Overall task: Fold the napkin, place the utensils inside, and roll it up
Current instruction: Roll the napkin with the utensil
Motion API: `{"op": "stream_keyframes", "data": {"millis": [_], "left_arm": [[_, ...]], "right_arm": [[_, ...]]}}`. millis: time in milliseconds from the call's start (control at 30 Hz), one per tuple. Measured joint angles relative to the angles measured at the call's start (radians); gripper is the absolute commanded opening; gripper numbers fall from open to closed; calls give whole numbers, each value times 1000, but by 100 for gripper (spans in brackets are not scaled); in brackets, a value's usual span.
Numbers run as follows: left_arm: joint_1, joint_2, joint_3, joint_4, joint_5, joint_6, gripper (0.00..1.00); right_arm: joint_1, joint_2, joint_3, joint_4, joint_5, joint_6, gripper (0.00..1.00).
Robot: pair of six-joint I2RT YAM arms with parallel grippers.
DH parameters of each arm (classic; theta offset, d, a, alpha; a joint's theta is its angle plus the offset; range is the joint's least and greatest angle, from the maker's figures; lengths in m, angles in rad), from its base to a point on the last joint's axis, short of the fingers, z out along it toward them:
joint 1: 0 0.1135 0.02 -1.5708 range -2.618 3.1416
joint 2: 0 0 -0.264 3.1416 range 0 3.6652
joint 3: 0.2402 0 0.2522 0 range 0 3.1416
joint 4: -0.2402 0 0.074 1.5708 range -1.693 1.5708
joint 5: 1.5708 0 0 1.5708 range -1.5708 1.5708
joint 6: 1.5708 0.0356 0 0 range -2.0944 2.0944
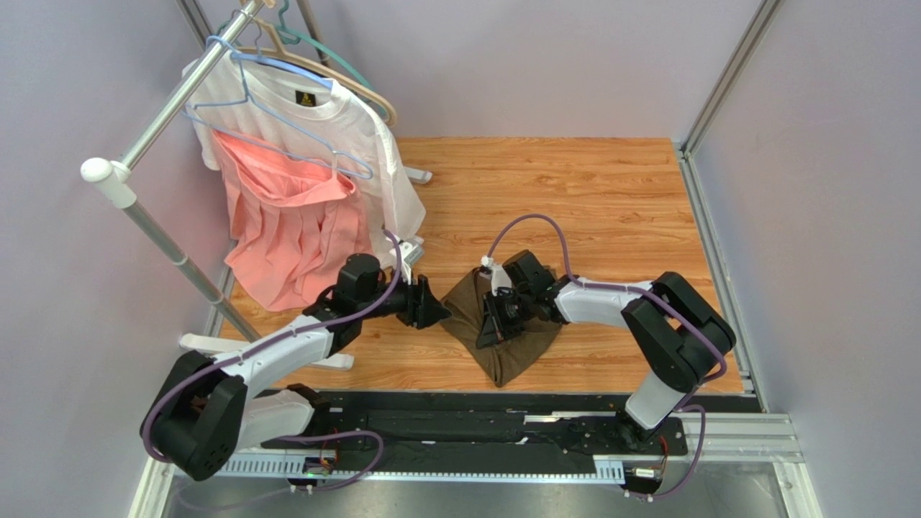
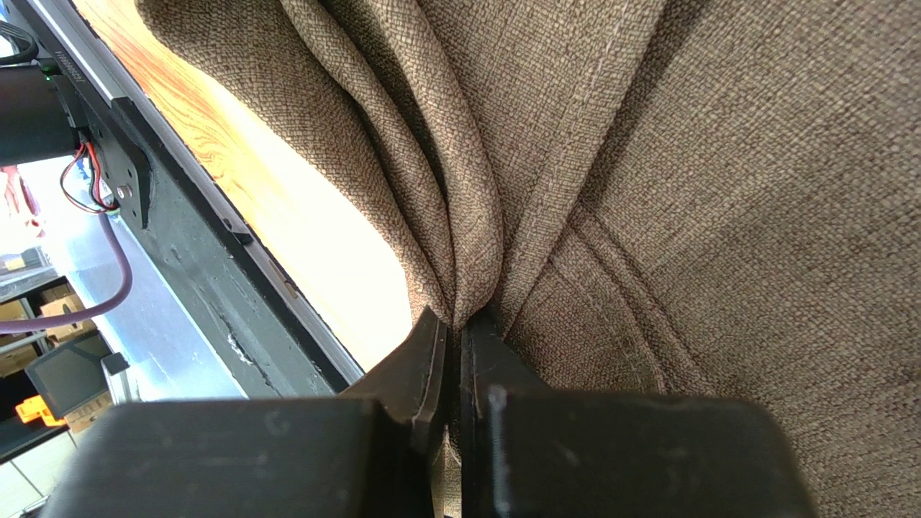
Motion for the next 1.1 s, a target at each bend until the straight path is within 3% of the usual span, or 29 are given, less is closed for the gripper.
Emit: {"op": "stream_keyframes", "data": {"millis": [267,1100], "left_arm": [[-26,41,-34,-103,0,-7,57],[-26,368,81,110,31,-34,56]], "right_arm": [[-1,3,5,-7,0,0,0],[-2,3,2,-4,-1,5,0]]}}
